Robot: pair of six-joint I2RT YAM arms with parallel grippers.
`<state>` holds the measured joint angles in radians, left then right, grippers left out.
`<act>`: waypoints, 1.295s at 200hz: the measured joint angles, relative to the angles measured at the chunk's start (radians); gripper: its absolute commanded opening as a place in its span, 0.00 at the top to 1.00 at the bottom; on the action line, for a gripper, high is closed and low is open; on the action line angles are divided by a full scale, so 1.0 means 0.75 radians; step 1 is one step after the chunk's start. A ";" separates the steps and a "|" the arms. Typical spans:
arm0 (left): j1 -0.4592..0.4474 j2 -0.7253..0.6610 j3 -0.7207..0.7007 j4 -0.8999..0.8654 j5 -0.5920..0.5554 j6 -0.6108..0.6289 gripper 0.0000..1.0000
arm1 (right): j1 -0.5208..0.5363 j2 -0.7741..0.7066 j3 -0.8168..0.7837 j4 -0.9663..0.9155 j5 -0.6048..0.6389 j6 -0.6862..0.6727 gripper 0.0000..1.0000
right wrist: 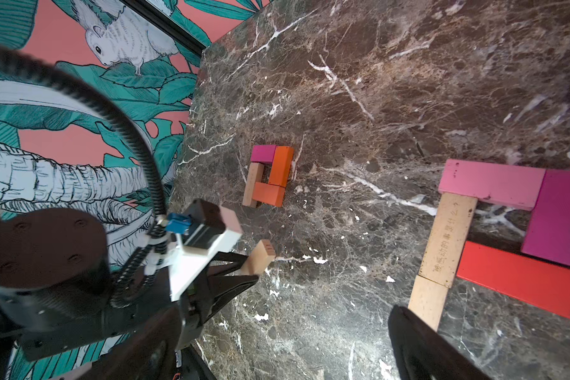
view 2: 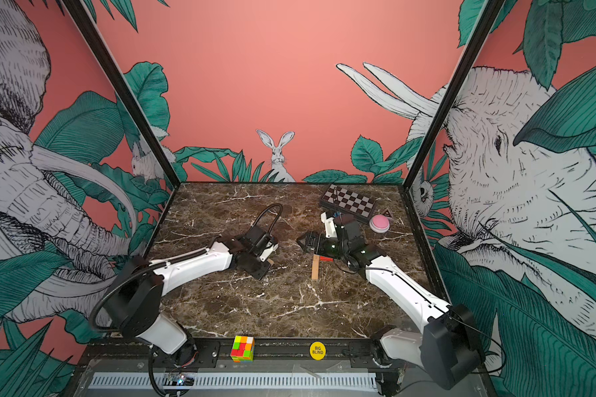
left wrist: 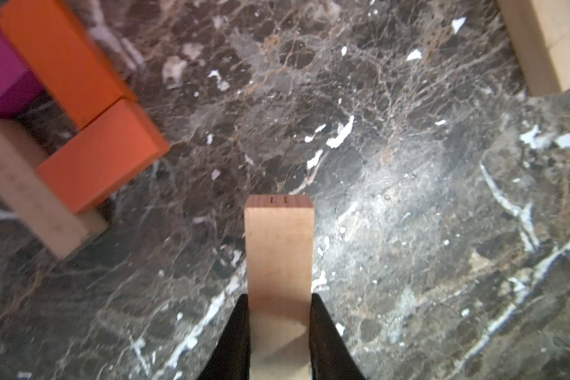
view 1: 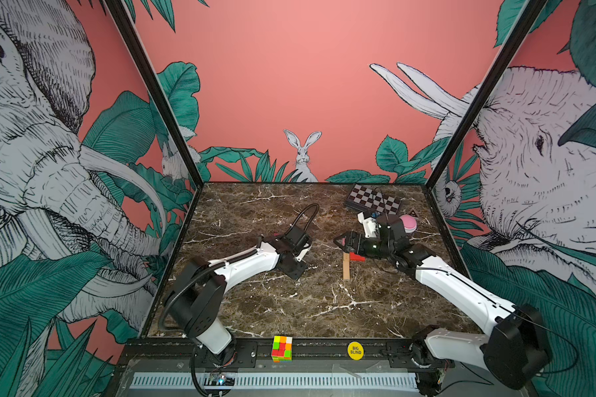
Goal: Assemble the letter p with building blocks
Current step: Pick up the building block from the center of the board, then assemble the building block at the center of the board.
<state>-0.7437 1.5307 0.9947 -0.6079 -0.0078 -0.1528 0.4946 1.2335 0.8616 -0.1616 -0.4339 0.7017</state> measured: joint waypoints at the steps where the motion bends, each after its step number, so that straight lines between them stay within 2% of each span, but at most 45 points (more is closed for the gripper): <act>1: 0.000 -0.004 -0.003 -0.001 -0.002 -0.004 0.84 | 0.000 0.000 0.001 0.000 0.000 0.000 0.01; 43: 0.034 -0.263 -0.184 -0.090 -0.086 -0.280 0.84 | 0.000 0.022 0.027 0.002 0.007 -0.022 0.01; 84: 0.229 -0.429 -0.394 -0.113 -0.077 -0.449 0.84 | 0.000 0.052 0.027 0.042 0.003 -0.020 0.02; 150: 0.254 -0.244 -0.398 -0.037 -0.066 -0.453 0.85 | 0.000 0.077 0.003 0.103 -0.011 -0.003 0.02; 212: 0.254 -0.099 -0.305 0.055 -0.033 -0.368 0.85 | 0.000 0.076 -0.085 0.136 -0.012 0.012 0.02; 259: 0.254 0.021 -0.224 0.075 -0.046 -0.367 0.85 | 0.000 0.058 -0.110 0.155 -0.011 0.024 0.02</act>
<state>-0.5529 1.5467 0.8265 -0.5518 -0.0425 -0.4278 0.4946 1.2774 0.7792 -0.0452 -0.4423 0.7197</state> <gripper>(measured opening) 0.269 0.984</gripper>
